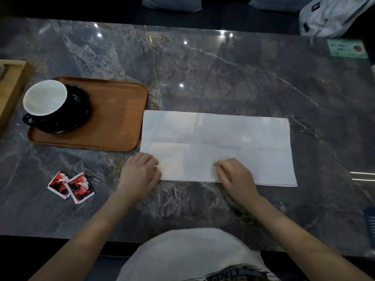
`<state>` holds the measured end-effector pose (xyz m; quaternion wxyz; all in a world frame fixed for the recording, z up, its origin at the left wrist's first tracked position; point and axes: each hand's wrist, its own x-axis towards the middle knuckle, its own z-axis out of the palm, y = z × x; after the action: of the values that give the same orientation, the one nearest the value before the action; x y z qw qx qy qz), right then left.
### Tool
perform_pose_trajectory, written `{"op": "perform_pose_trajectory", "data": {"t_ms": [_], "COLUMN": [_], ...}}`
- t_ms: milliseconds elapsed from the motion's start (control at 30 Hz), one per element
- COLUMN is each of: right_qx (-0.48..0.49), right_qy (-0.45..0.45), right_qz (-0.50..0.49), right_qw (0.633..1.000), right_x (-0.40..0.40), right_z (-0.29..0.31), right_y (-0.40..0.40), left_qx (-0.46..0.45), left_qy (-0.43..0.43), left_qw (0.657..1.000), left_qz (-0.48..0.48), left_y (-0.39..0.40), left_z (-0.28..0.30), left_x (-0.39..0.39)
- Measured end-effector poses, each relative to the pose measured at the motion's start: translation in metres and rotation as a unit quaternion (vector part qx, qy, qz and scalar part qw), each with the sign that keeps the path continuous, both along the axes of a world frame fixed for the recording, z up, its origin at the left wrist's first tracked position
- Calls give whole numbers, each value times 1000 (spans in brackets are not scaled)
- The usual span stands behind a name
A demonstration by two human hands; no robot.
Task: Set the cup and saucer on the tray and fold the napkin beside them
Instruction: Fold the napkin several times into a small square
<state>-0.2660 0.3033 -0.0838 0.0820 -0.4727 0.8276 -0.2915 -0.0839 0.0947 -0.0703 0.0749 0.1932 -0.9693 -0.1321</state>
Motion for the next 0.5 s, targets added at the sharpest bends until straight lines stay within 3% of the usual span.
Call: {"op": "perform_pose_trajectory", "data": {"t_ms": [167,300,400,500], "right_qx": [-65,-74,-48,40], "right_qy": [-171,-294,-282,-201], "right_qz": [-156,-189,-169,-119], "right_qw": [971,934,943,972], "right_x": [-6,-8,-14,-23], "right_z": [6,8,5,-1], "right_y": [-41,-70,-79,-81], "left_qx": [37,11,-5,-13], "left_qy": [-32,-114,-155,-171], "left_qw": [999,993,988,985], "left_qz": [-2,3,4,10], "left_y": [37,53,58,61], "left_z": [-7,-20,-30,-35], "left_x": [-94,-149,-166,-170]}}
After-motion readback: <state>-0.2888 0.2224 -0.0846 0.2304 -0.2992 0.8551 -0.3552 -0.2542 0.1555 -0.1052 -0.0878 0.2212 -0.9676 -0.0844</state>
